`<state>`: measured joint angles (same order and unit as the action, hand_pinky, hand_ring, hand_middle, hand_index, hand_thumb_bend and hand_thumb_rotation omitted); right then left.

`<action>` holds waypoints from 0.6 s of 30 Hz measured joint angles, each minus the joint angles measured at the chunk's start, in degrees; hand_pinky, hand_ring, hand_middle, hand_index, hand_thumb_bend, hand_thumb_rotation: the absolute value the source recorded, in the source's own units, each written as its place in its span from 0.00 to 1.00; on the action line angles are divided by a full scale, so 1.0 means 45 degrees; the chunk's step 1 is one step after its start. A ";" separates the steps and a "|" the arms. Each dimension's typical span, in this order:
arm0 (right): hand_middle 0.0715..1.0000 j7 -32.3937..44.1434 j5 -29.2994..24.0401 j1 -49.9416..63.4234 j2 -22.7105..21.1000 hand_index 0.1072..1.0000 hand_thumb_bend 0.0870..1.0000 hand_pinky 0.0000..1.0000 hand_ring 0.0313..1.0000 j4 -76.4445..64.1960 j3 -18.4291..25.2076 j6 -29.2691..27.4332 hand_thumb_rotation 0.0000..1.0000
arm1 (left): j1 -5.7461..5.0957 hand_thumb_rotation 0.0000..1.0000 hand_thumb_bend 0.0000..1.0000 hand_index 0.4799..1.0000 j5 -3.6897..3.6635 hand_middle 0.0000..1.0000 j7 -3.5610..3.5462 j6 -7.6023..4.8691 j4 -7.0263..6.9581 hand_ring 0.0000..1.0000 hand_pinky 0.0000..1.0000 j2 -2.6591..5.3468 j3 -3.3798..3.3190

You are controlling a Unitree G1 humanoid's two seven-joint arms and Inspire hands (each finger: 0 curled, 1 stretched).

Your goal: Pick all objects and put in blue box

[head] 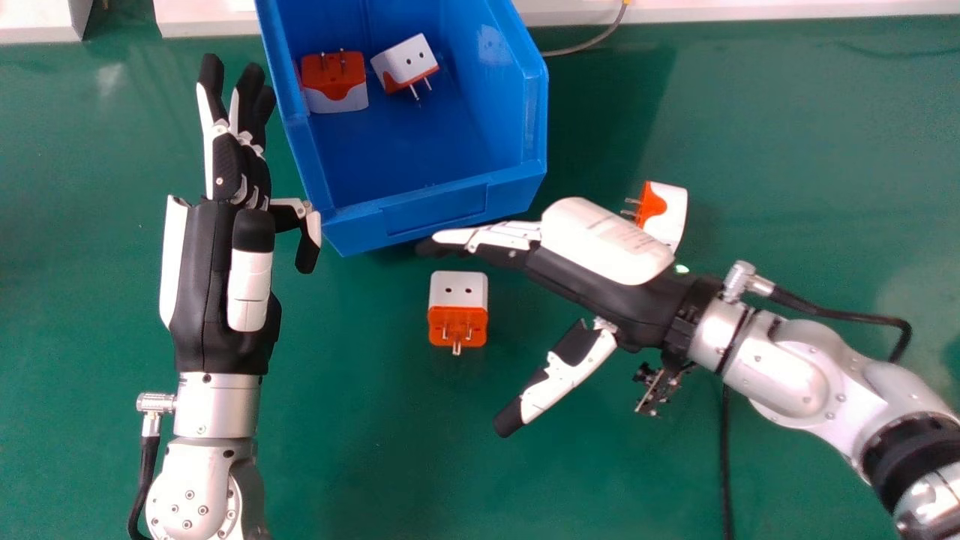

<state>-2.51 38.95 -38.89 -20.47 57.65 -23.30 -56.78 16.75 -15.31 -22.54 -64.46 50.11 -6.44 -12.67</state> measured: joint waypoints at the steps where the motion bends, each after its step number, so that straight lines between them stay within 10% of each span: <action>1: 0.81 -0.0002 0.0002 -0.0112 0.0067 0.83 1.00 0.71 0.79 0.0089 -0.0055 0.0096 0.52 | -0.0002 0.96 1.00 1.00 0.0003 1.00 -0.0005 0.0000 0.0000 1.00 0.00 -0.0002 0.0003; 18: 0.82 0.0236 0.0034 -0.1444 0.2036 0.84 1.00 0.70 0.77 0.1713 -0.1104 0.1736 0.44 | -0.0015 0.96 1.00 1.00 0.0128 1.00 0.0017 0.0007 -0.0010 1.00 0.00 -0.0012 -0.0002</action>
<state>-1.45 39.10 -45.39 -11.31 65.36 -28.27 -48.96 16.68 -14.73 -22.47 -64.43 50.07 -6.49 -12.67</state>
